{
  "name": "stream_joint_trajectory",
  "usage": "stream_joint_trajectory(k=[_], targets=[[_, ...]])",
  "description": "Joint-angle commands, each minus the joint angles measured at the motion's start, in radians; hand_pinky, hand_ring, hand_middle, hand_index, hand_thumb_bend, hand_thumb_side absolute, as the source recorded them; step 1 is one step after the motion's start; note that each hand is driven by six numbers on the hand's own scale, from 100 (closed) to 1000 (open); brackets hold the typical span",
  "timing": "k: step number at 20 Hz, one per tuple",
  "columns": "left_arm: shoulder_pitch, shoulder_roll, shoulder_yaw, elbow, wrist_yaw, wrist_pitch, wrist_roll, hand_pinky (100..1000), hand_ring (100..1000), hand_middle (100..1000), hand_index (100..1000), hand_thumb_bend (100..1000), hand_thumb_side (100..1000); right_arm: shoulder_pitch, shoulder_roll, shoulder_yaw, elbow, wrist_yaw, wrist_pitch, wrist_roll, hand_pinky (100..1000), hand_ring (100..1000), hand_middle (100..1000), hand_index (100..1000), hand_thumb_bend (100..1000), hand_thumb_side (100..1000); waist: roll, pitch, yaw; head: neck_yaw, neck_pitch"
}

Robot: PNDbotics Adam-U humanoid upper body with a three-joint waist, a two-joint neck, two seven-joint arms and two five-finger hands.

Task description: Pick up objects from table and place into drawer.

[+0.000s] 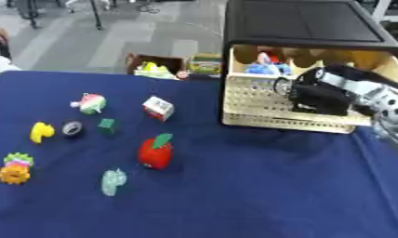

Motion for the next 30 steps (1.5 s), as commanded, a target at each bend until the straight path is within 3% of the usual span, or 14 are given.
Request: stream_joint_trajectory(k=[1,17,25,30], targets=[[-0.012,0.019,0.015,-0.012,0.005,-0.004,0.004,568,635,601,794,100,689,-0.029,0.001,-0.014,0.037,0.029,0.041,0.056,806,813,815,791,100,1000,0.000,-0.015,0.004,-0.005,-0.010],[-0.008,0.019,0.020,-0.012,0.011,-0.011,0.011,569,632,596,791,100,689,-0.120,0.094,-0.045,0.269,0.154,-0.033,-0.029,806,815,815,792,100,1000,-0.006,-0.010,0.024,-0.031,-0.012],[-0.006,0.017,0.023,-0.012,0.013,-0.011,0.014,570,632,594,791,100,688,-0.174,0.159,-0.059,0.402,0.221,-0.082,-0.068,810,818,817,792,100,1000,-0.007,-0.012,0.031,-0.027,0.015],[-0.002,0.018,0.024,-0.012,0.015,-0.011,0.016,571,632,594,790,100,688,-0.167,0.165,-0.076,0.417,0.191,-0.111,-0.080,792,811,812,789,100,1000,-0.007,-0.018,0.024,-0.024,0.027]])
